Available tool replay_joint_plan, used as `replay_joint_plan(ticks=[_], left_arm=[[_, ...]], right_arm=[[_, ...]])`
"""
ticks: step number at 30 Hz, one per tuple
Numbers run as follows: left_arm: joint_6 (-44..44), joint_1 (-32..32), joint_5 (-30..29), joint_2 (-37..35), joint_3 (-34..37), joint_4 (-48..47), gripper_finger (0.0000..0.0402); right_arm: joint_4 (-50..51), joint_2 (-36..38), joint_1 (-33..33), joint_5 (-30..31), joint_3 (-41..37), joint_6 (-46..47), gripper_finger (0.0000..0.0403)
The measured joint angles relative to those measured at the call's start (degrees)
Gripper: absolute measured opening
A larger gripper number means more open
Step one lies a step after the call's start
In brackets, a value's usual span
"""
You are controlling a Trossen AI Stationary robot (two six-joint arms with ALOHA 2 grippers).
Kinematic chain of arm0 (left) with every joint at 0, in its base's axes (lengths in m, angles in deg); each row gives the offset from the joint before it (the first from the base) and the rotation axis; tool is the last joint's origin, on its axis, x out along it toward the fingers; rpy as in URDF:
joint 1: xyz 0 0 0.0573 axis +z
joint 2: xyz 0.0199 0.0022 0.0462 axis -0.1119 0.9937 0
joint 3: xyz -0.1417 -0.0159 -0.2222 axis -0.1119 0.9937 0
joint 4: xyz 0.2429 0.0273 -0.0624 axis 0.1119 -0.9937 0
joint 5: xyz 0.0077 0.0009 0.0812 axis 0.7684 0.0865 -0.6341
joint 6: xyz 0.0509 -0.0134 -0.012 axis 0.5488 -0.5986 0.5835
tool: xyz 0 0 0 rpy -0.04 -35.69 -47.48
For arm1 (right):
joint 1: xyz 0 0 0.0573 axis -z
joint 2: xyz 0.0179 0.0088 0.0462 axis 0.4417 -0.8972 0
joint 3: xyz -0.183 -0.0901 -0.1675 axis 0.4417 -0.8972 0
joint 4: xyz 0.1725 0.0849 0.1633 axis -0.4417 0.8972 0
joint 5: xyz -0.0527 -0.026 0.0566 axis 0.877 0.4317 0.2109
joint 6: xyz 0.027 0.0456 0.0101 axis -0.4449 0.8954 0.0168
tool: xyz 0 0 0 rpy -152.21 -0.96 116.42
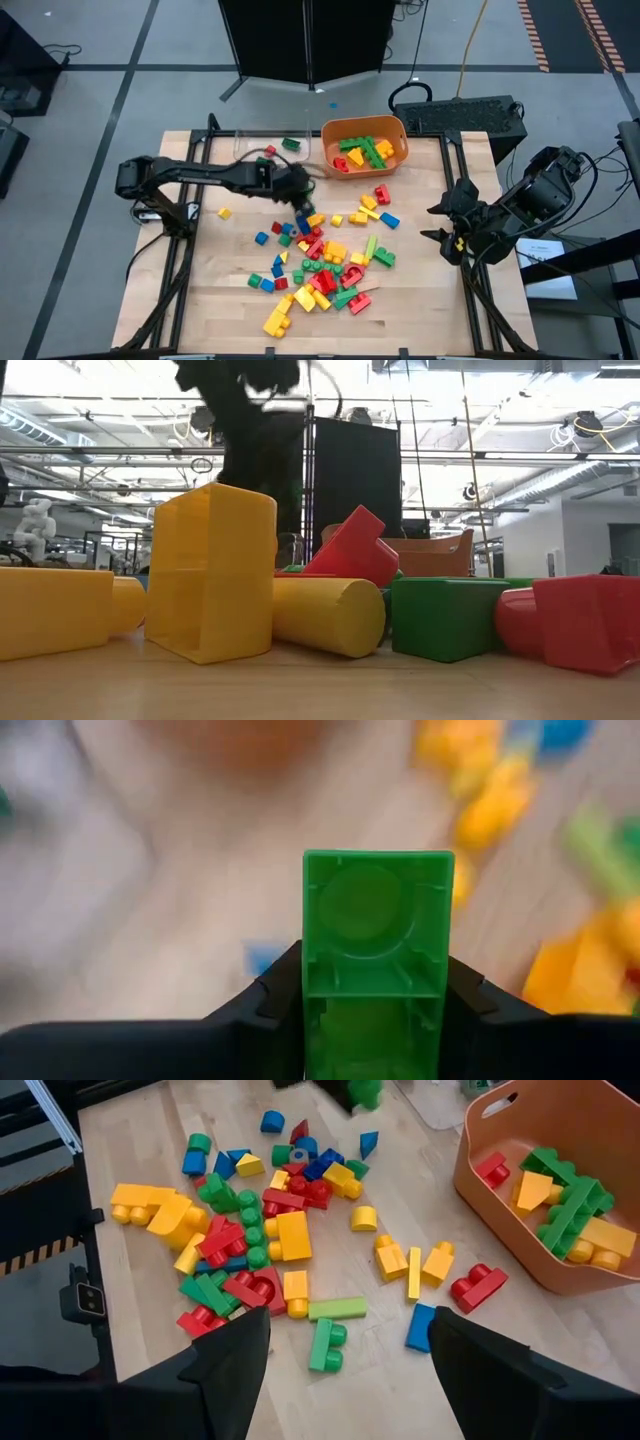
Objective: Sort blocks by size
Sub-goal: Put the big green game piece into the orange bin, then put the small yellow block into the transparent bin
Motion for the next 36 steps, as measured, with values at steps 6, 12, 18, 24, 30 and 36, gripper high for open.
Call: replay_joint_plan(ticks=[6,12,18,24,30,36], left_arm=[[10.6,3.4,-8.0,1.2,-5.8,15.7,0.0128],[12.1,8.4,-7.3,8.0,-6.9,27.4,0.0128],[16.7,11.4,-5.5,16.8,-12.0,31.0,0.0128],[22.8,12.5,-4.4,22.9,-18.1,28.5,0.0214],[28.3,12.3,-2.9,21.8,-25.4,17.2,0.0288],[31.7,11.6,-1.4,15.8,-36.2,-19.4,0.0300]], right_arm=[[0.0,0.0,0.0,1.2,0.0,-1.0,0.0265],[0.1,0.0,0.0,1.2,0.0,-1.3,0.0265],[0.2,0.0,0.0,1.2,0.0,-2.2,0.0265],[0.2,0.0,0.0,1.1,0.0,-2.1,0.0265],[0.1,0.0,0.0,0.8,0.0,-2.0,0.0265],[0.1,0.0,0.0,1.0,0.0,-2.0,0.0265]])
